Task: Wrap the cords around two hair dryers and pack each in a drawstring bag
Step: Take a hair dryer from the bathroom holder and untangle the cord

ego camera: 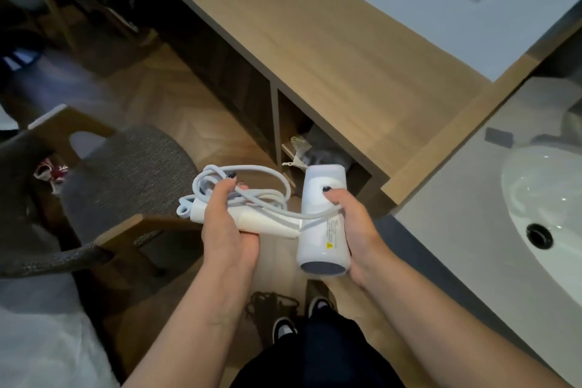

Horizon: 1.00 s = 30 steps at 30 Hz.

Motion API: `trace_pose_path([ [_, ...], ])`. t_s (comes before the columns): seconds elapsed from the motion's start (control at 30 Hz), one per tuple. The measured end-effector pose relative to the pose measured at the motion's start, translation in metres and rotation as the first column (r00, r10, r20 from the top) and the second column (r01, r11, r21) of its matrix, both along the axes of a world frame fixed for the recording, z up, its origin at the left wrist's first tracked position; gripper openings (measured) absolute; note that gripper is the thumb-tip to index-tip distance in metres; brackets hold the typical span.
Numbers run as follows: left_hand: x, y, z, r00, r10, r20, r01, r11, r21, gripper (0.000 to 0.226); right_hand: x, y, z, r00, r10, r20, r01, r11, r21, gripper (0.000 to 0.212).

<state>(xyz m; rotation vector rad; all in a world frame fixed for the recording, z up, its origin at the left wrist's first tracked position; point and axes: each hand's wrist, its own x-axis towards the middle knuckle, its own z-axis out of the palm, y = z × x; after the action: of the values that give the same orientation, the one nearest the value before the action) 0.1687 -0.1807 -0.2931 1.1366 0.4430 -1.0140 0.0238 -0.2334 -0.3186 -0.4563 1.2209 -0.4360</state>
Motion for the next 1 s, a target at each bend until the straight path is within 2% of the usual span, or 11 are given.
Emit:
trace_pose_path([
  [0.23, 0.023, -0.079, 0.007, 0.992, -0.119, 0.032, 0.120, 0.992, -0.037, 0.025, 0.011, -0.075, 0.001, 1.000, -0.030, -0.006, 0.028, 0.989, -0.142, 0.042],
  [0.53, 0.053, -0.193, -0.002, 0.974, -0.209, 0.088, 0.202, 0.976, 0.079, 0.032, 0.035, -0.180, -0.002, 0.993, -0.097, 0.064, 0.103, 0.991, -0.091, 0.031],
  [0.6, 0.056, -0.212, -0.004, 0.976, -0.200, 0.091, 0.191, 0.977, 0.100, 0.030, 0.039, -0.201, 0.000, 0.994, -0.108, 0.035, 0.111, 0.988, -0.104, 0.036],
  [0.7, 0.059, -0.243, 0.000, 0.972, -0.222, 0.073, 0.213, 0.970, 0.114, 0.026, 0.044, -0.230, 0.008, 0.995, -0.098, -0.011, 0.096, 0.985, -0.141, 0.059],
  [0.83, 0.067, -0.287, 0.007, 0.967, -0.253, 0.023, 0.250, 0.964, 0.088, 0.017, 0.045, -0.261, 0.009, 0.989, -0.122, -0.080, 0.105, 0.977, -0.187, 0.042],
  [1.0, 0.084, -0.346, 0.004, 0.931, -0.362, -0.039, 0.364, 0.930, 0.052, 0.017, 0.049, -0.286, -0.003, 0.979, -0.189, -0.080, 0.173, 0.970, -0.173, 0.036],
])
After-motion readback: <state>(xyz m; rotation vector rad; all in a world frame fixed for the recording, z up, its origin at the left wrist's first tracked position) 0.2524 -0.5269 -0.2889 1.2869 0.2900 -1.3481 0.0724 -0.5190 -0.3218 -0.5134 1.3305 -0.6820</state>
